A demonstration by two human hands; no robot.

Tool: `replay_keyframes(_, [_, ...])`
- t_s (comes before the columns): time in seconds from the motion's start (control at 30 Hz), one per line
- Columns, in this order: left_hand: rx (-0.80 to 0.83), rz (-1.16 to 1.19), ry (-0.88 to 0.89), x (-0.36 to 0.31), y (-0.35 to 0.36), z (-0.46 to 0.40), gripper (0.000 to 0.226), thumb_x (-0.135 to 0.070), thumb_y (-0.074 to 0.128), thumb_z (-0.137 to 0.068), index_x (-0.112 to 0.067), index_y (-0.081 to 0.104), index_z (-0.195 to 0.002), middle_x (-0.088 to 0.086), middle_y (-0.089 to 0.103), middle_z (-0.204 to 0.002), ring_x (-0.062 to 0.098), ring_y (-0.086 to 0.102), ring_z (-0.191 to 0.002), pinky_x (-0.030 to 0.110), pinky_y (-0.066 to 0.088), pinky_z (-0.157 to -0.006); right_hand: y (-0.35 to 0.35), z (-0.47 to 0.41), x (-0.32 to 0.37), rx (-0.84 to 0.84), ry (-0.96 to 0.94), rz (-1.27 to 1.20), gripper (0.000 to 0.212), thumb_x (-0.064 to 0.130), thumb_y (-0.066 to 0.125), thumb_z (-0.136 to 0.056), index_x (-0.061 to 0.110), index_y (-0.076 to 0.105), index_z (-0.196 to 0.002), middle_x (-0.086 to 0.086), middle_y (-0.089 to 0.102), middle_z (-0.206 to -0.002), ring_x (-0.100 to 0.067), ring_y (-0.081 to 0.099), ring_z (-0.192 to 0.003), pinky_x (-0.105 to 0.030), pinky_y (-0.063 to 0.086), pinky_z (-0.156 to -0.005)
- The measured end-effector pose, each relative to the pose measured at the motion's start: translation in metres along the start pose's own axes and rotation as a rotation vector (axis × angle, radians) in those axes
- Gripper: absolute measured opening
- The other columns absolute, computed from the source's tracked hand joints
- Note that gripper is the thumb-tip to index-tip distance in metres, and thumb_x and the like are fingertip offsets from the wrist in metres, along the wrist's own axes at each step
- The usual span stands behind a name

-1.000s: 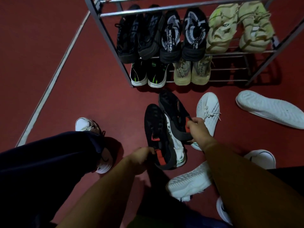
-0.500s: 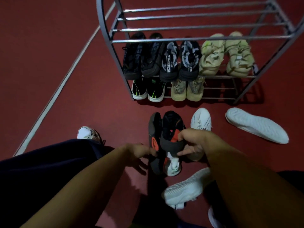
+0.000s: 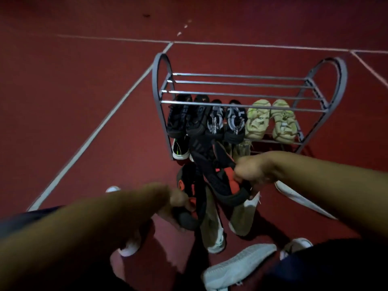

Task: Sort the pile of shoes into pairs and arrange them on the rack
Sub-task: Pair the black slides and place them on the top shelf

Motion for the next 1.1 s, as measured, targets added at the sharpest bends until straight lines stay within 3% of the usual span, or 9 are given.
replay_keyframes(0.17, [-0.16,0.024,-0.033,-0.037,-0.037,0.082,0.01,-0.009,0.05,-0.098,-0.003,0.056,-0.092,0.012,0.065,-0.075,0.025,0.06,-0.068,0.042,0.056,-0.075,-0.011,0.052,0.048,-0.074,-0.175,-0.248,0.03,-0.008,0.039,-0.086,0.005,0.053,-0.063,-0.013,0.056,-0.06,-0.031,0.055,-0.059,-0.054,0.056,-0.079])
replay_keyframes(0.3, [-0.305,0.158,0.151,-0.074,-0.066,0.116,0.02,0.0,0.053,-0.092,-0.009,0.059,-0.109,0.015,0.068,-0.083,0.031,0.067,-0.068,0.049,0.057,-0.072,-0.042,0.069,0.077,-0.156,-0.332,-0.528,0.032,-0.007,0.034,-0.081,0.007,0.052,-0.059,-0.003,0.052,-0.033,-0.023,0.053,-0.043,-0.047,0.06,-0.064])
replay_keyframes(0.37, [-0.323,0.186,0.239,-0.098,-0.073,0.12,0.025,-0.001,0.054,-0.092,-0.016,0.06,-0.111,0.007,0.072,-0.077,0.025,0.069,-0.064,0.048,0.057,-0.075,-0.07,0.065,0.087,-0.215,-0.385,-0.638,0.03,-0.007,0.035,-0.079,0.009,0.054,-0.061,-0.006,0.058,-0.044,-0.022,0.057,-0.046,-0.041,0.059,-0.057])
replay_keyframes(0.5, [-0.379,0.38,0.381,-0.154,-0.093,0.092,0.02,-0.008,0.058,-0.09,-0.015,0.064,-0.108,0.006,0.072,-0.076,0.021,0.07,-0.061,0.039,0.06,-0.059,-0.128,0.025,0.082,-0.448,-0.416,-0.827,0.023,0.0,0.042,-0.086,0.007,0.064,-0.089,-0.011,0.069,-0.084,-0.028,0.065,-0.075,-0.049,0.06,-0.07])
replay_keyframes(0.63, [-0.493,0.589,0.508,-0.199,-0.129,0.054,0.006,-0.02,0.06,-0.09,-0.019,0.06,-0.096,0.005,0.064,-0.082,0.015,0.065,-0.063,0.024,0.053,-0.046,-0.174,-0.021,0.056,-0.626,-0.367,-0.893,0.027,0.02,0.043,-0.098,0.018,0.057,-0.121,-0.013,0.06,-0.12,-0.037,0.062,-0.098,-0.043,0.06,-0.056])
replay_keyframes(0.73, [-0.479,0.705,0.544,-0.226,-0.15,0.035,0.003,-0.022,0.058,-0.093,-0.019,0.059,-0.094,0.004,0.061,-0.083,0.017,0.061,-0.072,0.028,0.051,-0.054,-0.189,-0.043,0.046,-0.633,-0.302,-1.035,0.028,0.021,0.044,-0.1,0.016,0.056,-0.124,-0.013,0.055,-0.127,-0.035,0.06,-0.099,-0.032,0.057,-0.046])
replay_keyframes(0.93, [-0.465,0.532,0.515,-0.236,-0.172,0.001,0.017,-0.022,0.058,-0.093,-0.017,0.057,-0.109,0.008,0.064,-0.092,0.022,0.063,-0.077,0.028,0.053,-0.051,-0.17,-0.089,0.082,-0.652,-0.319,-1.103,0.03,0.019,0.041,-0.102,0.019,0.05,-0.131,-0.009,0.051,-0.126,-0.03,0.057,-0.097,-0.039,0.061,-0.059])
replay_keyframes(1.03, [-0.671,0.502,0.665,-0.233,-0.19,-0.003,0.019,-0.022,0.063,-0.09,-0.028,0.056,-0.107,0.003,0.064,-0.102,0.03,0.067,-0.092,0.04,0.06,-0.067,-0.164,-0.107,0.098,-0.669,-0.301,-1.064,0.033,0.019,0.041,-0.102,0.024,0.05,-0.134,-0.007,0.051,-0.124,-0.029,0.057,-0.091,-0.042,0.062,-0.061])
replay_keyframes(1.1, [-0.8,0.567,0.784,-0.235,-0.197,0.01,0.039,-0.022,0.067,-0.088,-0.028,0.049,-0.123,-0.003,0.06,-0.109,0.022,0.066,-0.092,0.042,0.06,-0.075,-0.158,-0.117,0.103,-0.646,-0.285,-1.055,0.035,0.019,0.04,-0.102,0.025,0.048,-0.136,-0.007,0.05,-0.127,-0.032,0.058,-0.096,-0.042,0.063,-0.061])
Point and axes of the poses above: each hand's wrist, its own z-axis away from the middle knuckle, its own y-axis out of the palm, x = y × z, the point moved 9 cm from there along -z, towards the middle knuckle
